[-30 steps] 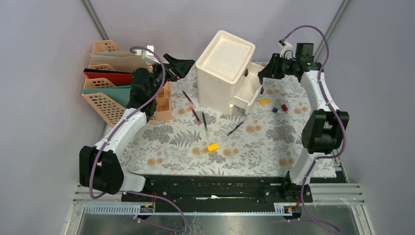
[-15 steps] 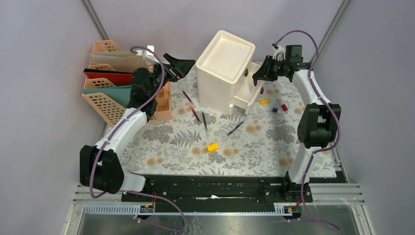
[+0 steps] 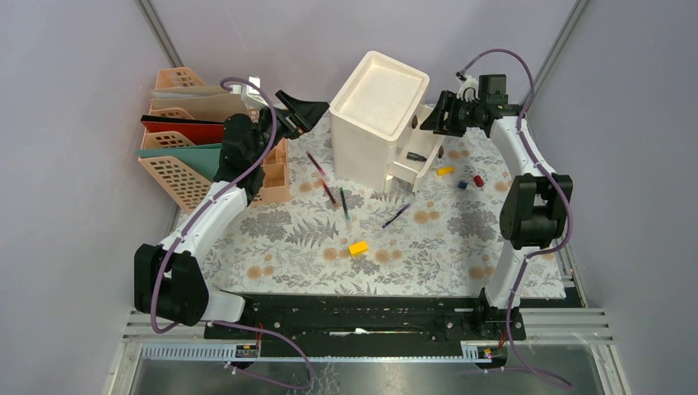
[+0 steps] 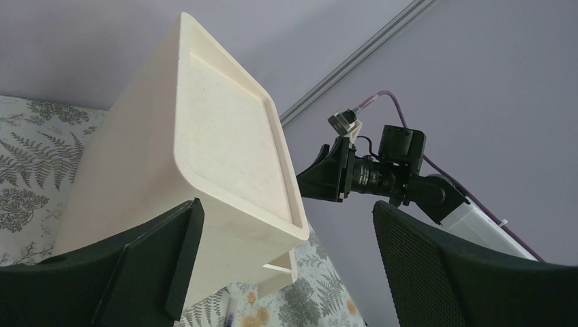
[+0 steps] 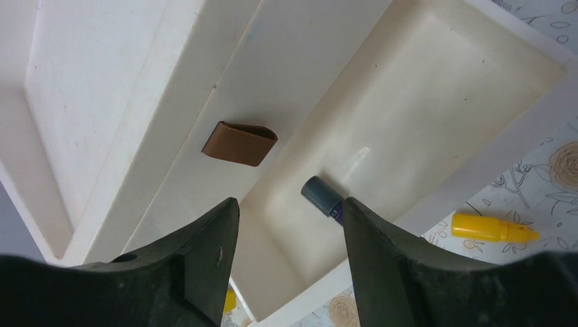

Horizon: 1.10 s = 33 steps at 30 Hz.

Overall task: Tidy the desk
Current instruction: Place the stationery in the drawer, then pick up the stationery from the center of the board.

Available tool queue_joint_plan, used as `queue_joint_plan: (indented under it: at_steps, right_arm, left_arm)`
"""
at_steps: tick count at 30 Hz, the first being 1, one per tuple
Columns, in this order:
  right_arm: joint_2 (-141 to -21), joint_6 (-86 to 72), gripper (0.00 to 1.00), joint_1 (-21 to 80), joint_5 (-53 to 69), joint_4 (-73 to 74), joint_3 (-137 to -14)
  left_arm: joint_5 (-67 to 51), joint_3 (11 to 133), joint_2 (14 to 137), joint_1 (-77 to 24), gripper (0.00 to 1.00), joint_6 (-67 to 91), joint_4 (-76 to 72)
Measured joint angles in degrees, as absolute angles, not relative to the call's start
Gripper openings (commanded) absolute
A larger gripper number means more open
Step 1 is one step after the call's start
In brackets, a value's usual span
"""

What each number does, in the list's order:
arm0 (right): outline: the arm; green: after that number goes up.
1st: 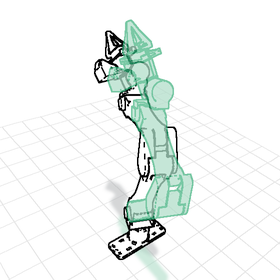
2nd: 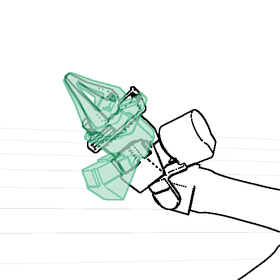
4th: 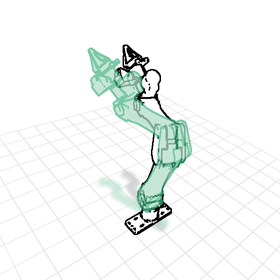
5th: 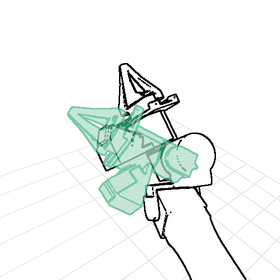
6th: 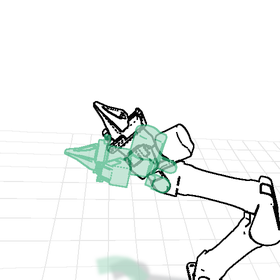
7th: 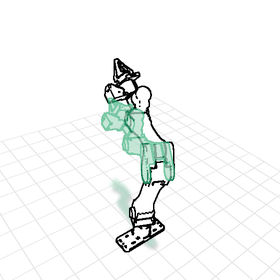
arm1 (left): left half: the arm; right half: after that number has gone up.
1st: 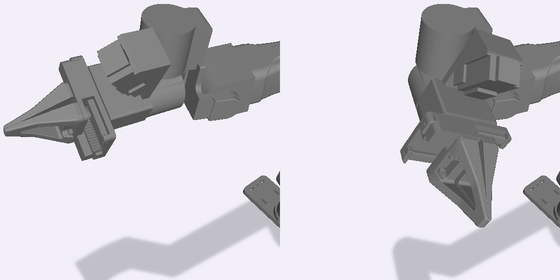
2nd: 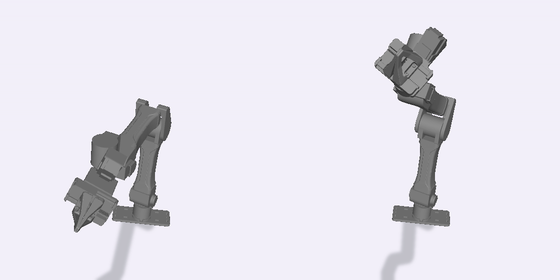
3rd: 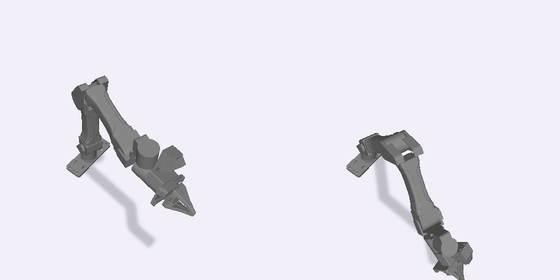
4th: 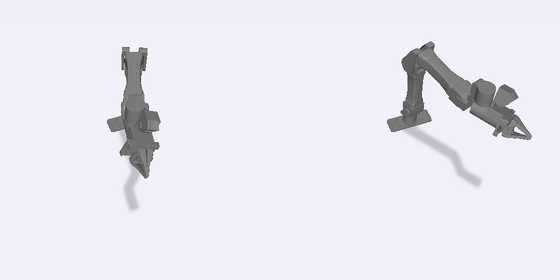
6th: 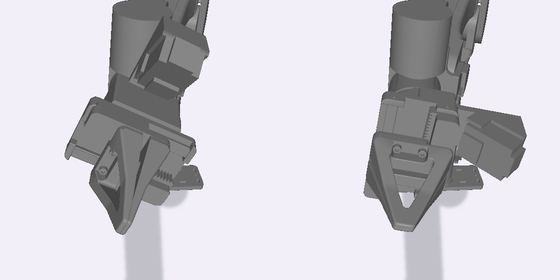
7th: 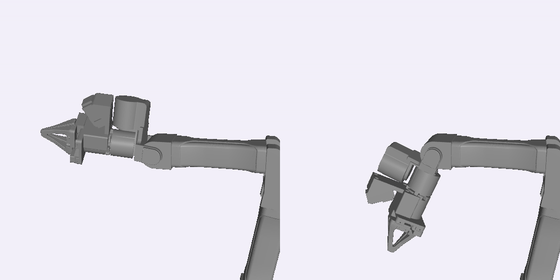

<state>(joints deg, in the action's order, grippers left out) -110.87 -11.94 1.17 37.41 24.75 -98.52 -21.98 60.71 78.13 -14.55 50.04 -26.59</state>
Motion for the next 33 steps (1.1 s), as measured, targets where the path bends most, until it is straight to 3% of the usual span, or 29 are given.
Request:
queue_joint_plan:
  at_steps: [6,16,22,26,33]
  right_arm:
    - [-110.85,-5.30,0.75,1.17,38.70,26.79,-102.17]
    - [-104.84,10.74,0.75,-0.03,44.27,33.78,-98.52]
    - [-101.97,14.39,0.75,-7.79,45.06,35.14,-95.53]
    - [-102.28,17.34,0.75,-13.21,40.75,36.71,-93.25]
    - [-109.56,21.17,0.71,-13.61,28.91,40.03,-95.46]
  left_arm:
    - [-22.13,60.80,78.13,-14.55,0.99,48.90,-24.91]
    - [-22.11,61.80,78.19,-14.55,0.99,45.93,-21.78]
    - [-22.09,65.08,78.32,-14.55,0.99,43.16,-19.44]
    - [-22.09,66.32,78.67,-14.55,0.99,41.98,-19.11]
    - [-22.15,66.41,79.99,-14.55,0.99,41.76,-18.92]
